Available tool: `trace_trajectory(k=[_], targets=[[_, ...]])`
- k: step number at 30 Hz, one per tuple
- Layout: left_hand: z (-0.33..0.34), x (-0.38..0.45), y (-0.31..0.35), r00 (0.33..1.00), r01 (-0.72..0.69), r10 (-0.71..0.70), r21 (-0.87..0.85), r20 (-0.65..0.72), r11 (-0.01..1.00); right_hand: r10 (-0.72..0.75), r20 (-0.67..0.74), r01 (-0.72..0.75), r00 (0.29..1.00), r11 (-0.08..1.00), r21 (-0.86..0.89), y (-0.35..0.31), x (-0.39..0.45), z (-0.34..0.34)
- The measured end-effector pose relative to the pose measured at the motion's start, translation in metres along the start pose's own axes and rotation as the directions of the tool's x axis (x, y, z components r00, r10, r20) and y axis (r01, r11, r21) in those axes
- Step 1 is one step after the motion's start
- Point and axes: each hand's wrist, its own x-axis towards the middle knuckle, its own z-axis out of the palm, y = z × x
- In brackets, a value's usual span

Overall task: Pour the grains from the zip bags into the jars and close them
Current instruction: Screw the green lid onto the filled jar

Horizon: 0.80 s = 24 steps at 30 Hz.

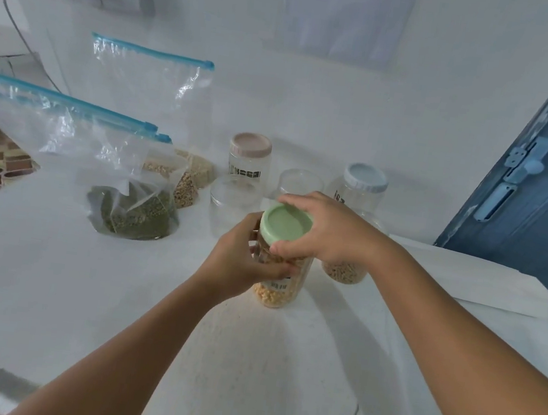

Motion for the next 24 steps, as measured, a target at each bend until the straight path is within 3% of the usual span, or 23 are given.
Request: trace_trajectory(k=[4,7,9,18,21,24], targets=[[0.01,0.005,-0.002,1.0,0.007,-0.008,-0.01,-0.027,1.0,0.016,-0.007,-0.016,1.0,0.999,-0.045,-0.001,0.003,-0.007],[0.016,0.012,-0.002,0.999,0.012,-0.013,-0.008,-0.03,1.0,0.045,-0.09,-0.061,0.995,0.981,-0.184,-0.005,0.008,-0.007],[0.018,0.014,-0.002,0.999,0.02,-0.02,-0.002,-0.032,1.0,0.044,-0.066,-0.058,0.997,0.972,-0.227,-0.006,0.012,-0.01],[0.019,0.022,-0.004,0.999,0.033,-0.033,-0.012,-0.016,0.999,-0.022,0.156,0.025,0.987,1.0,-0.018,0.014,0.019,-0.032],[0.017,0.027,-0.008,0.999,0.045,-0.045,-0.009,0.001,0.999,-0.009,0.141,0.016,0.99,0.999,-0.045,0.012,0.021,-0.03],[0.019,0.035,-0.012,1.0,0.027,-0.027,-0.013,0.002,1.0,0.072,0.029,-0.068,0.997,0.991,-0.111,0.011,0.025,-0.024]])
